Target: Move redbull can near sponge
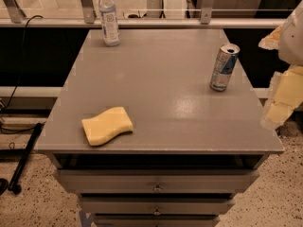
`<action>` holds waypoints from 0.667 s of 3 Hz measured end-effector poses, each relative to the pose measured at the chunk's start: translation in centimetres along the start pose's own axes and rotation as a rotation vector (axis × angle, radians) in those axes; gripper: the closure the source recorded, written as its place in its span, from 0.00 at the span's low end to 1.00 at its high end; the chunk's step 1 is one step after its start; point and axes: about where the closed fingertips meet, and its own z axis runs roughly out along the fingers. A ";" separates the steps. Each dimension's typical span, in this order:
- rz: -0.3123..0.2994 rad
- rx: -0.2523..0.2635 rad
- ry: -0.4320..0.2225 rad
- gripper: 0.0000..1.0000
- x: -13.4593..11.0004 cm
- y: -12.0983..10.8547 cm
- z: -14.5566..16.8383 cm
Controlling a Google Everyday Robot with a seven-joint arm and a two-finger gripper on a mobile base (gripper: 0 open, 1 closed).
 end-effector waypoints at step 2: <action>0.001 0.005 -0.016 0.00 -0.2 -0.2 -0.1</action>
Offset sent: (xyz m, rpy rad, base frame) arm 0.0039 0.0008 -0.0022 0.0322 0.0024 0.0053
